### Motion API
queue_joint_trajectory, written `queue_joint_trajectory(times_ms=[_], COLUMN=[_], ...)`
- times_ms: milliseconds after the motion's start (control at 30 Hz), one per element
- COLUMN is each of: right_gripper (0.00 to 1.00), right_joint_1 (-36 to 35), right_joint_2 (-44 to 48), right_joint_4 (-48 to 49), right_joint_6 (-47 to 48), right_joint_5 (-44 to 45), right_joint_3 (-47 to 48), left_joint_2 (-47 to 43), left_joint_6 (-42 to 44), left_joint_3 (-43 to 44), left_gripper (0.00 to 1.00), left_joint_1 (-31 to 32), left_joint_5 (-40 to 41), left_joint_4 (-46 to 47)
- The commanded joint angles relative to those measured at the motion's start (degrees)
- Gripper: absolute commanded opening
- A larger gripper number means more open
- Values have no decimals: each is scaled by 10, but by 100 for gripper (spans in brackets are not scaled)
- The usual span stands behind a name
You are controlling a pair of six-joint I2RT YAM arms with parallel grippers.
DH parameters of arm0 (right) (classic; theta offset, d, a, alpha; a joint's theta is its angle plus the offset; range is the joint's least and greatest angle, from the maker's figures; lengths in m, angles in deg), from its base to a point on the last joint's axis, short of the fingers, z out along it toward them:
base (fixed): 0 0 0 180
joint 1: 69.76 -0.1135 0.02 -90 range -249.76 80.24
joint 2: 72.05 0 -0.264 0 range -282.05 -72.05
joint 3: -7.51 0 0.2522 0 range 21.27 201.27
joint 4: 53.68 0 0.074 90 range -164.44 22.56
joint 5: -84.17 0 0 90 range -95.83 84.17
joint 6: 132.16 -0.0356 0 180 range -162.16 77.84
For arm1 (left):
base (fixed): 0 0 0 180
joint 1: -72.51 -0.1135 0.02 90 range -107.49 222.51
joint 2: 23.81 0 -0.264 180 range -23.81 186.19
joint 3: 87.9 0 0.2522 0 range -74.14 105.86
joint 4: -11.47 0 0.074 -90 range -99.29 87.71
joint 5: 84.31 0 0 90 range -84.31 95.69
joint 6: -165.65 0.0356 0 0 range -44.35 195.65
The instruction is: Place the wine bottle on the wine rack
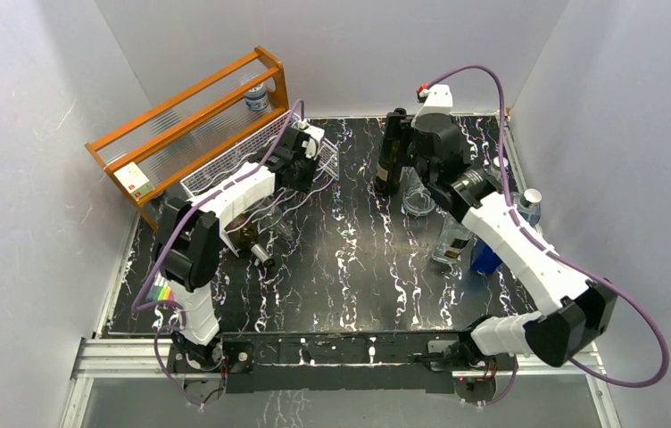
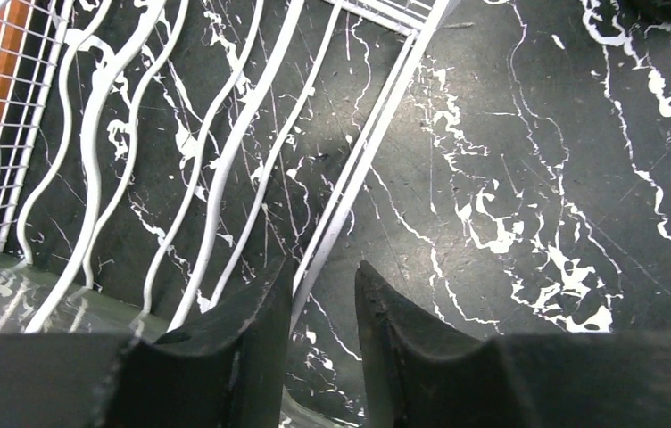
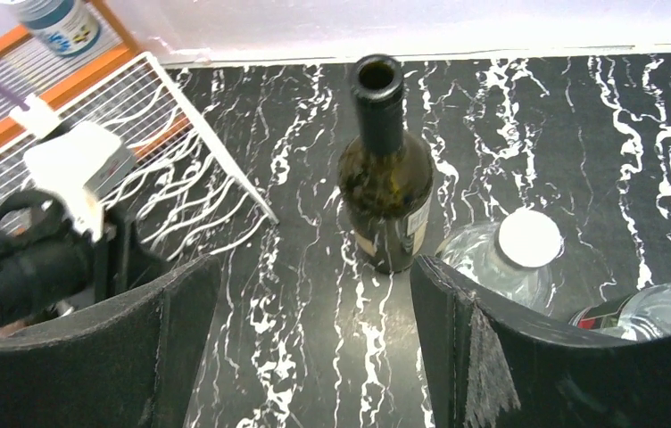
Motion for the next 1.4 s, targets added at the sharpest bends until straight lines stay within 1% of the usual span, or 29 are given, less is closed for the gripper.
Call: queue_joint_trajectory(times_ms=[0,167,233,333,433,533,600,833,1000,1100,1200,1267,1367], right_gripper=[87,86,85,85,82,77,74,68,63,54,41,29,18], right_joint_1=[27,60,69,77,83,83,83,87,99,100,100,100,100], right_joint_2=[-40,-84,-97,-114,-136,-157,-172,-227,-256,-261,-256,-247,-233], right_joint_4=[6,6,11,20,31,49,61,53,41,44,47,50,44], right_joint_6=[9,16,22,33,50,80,103,154,155,154,154,155,151], right_joint_5=[3,-33,-43,-56,-66,-67,-70,-37,-55,-64,-72,-86,-113], right_joint_3=[61,88,95,104,116,123,128,179,200,195,189,184,182], left_joint_2=[-38,-69,-84,-100,-111,-118,-125,-179,-236,-268,-298,-319,-341], left_joint_6=[4,-1,-6,-18,-25,-30,-36,-61,-85,-99,-112,-122,-135], left_joint_3=[-23,-39,-45,-51,-51,-46,-39,-38,-62,-77,-92,-105,-126], left_gripper=[26,20,19,21,32,49,56,65,72,74,76,77,79], left_joint_1=[3,3,3,3,3,3,3,3,3,3,3,3,2], left_joint_5=[-61,-106,-138,-156,-150,-132,-130,-146,-149,-152,-153,-152,-156], left_joint_4=[-20,-32,-32,-33,-32,-30,-29,-7,16,25,36,50,75])
